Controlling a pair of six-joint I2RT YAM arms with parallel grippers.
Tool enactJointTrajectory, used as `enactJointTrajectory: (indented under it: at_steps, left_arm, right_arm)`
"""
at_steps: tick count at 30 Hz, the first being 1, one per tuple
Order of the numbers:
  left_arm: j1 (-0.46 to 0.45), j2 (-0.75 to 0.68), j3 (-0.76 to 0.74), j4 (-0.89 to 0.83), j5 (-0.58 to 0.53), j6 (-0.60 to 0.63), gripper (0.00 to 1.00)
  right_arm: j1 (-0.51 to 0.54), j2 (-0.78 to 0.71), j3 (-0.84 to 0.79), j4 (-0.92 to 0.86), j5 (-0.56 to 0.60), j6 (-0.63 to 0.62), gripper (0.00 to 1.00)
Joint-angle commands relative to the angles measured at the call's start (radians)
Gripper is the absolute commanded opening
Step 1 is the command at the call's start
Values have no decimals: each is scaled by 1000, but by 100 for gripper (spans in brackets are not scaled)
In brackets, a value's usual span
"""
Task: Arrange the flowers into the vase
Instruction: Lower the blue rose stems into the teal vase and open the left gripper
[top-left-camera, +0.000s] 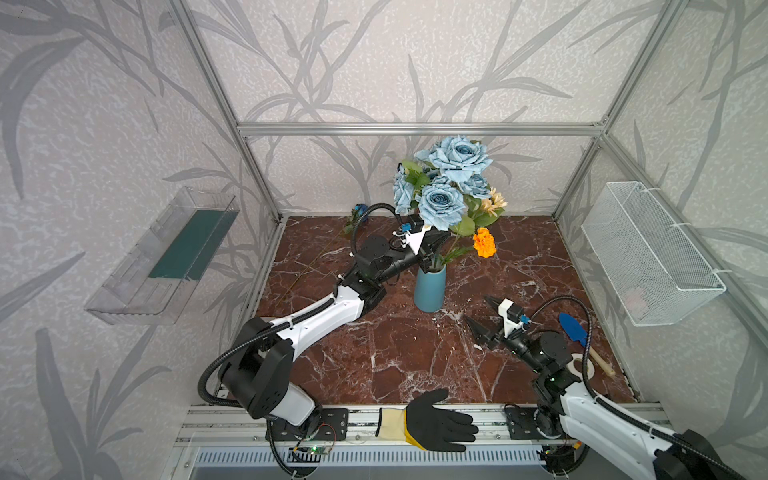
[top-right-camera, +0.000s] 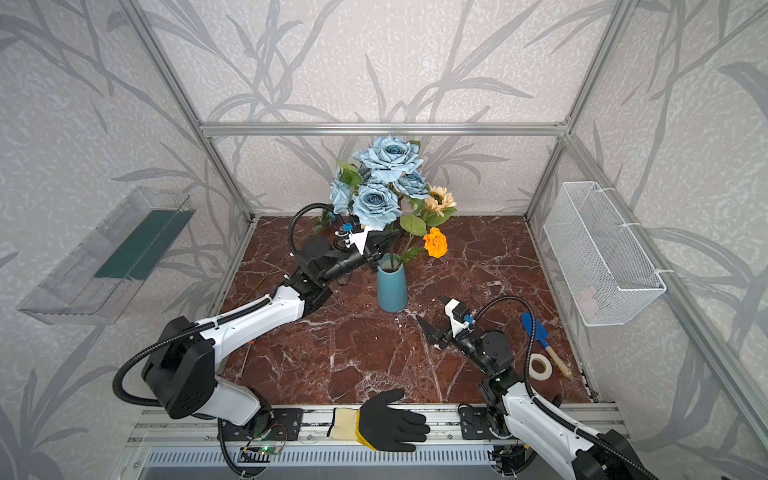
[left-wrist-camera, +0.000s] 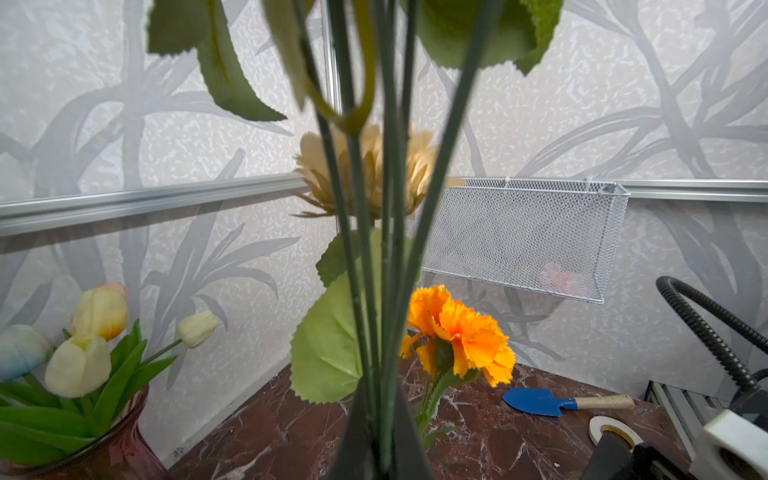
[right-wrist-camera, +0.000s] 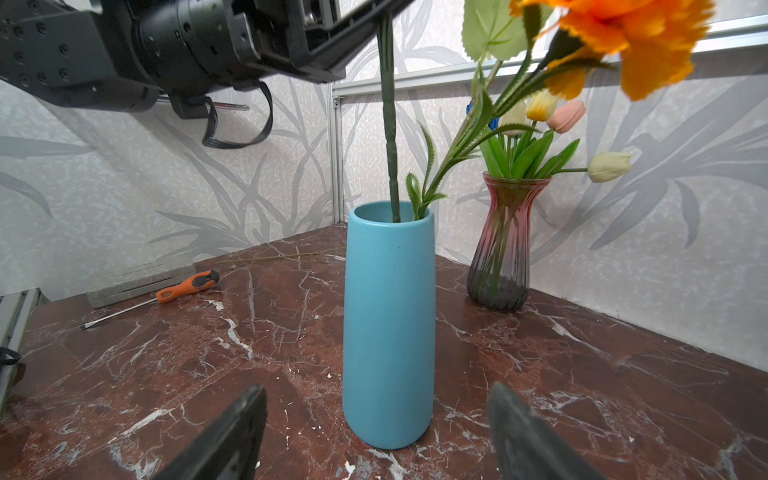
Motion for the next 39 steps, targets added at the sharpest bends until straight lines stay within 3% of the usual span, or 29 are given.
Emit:
enactJointTrajectory:
  at_steps: [1, 12, 15, 19, 21, 29, 31, 36, 39]
  left_arm:
    - [-1, 7, -37, 83, -20, 12, 0]
    - [-2, 58, -145, 154, -29, -3, 3]
    - [-2, 59, -173, 194, -48, -9, 12]
    - [-1, 35, -218, 234, -97, -4, 33]
    - [0, 21, -232, 235, -108, 7, 38]
    - [15, -43, -248, 97, -174, 46, 50]
    - [23, -74, -278, 94, -193, 63, 68]
    - [59, -189, -306, -31, -177, 122, 79]
    - [79, -271, -328, -100, -169, 158, 92]
  right_arm:
    - [8, -13, 22, 0, 9, -14, 84]
    - [7, 10, 25, 16, 5, -10, 84]
    - [8, 8, 24, 14, 8, -12, 84]
    - [7, 8, 24, 12, 7, -15, 84]
    - [8, 5, 23, 10, 6, -14, 84]
    - [7, 21, 26, 14, 11, -18, 84]
    - [8, 28, 26, 15, 13, -20, 84]
    - [7, 50, 27, 31, 13, -21, 84]
    - [8, 63, 28, 39, 12, -21, 84]
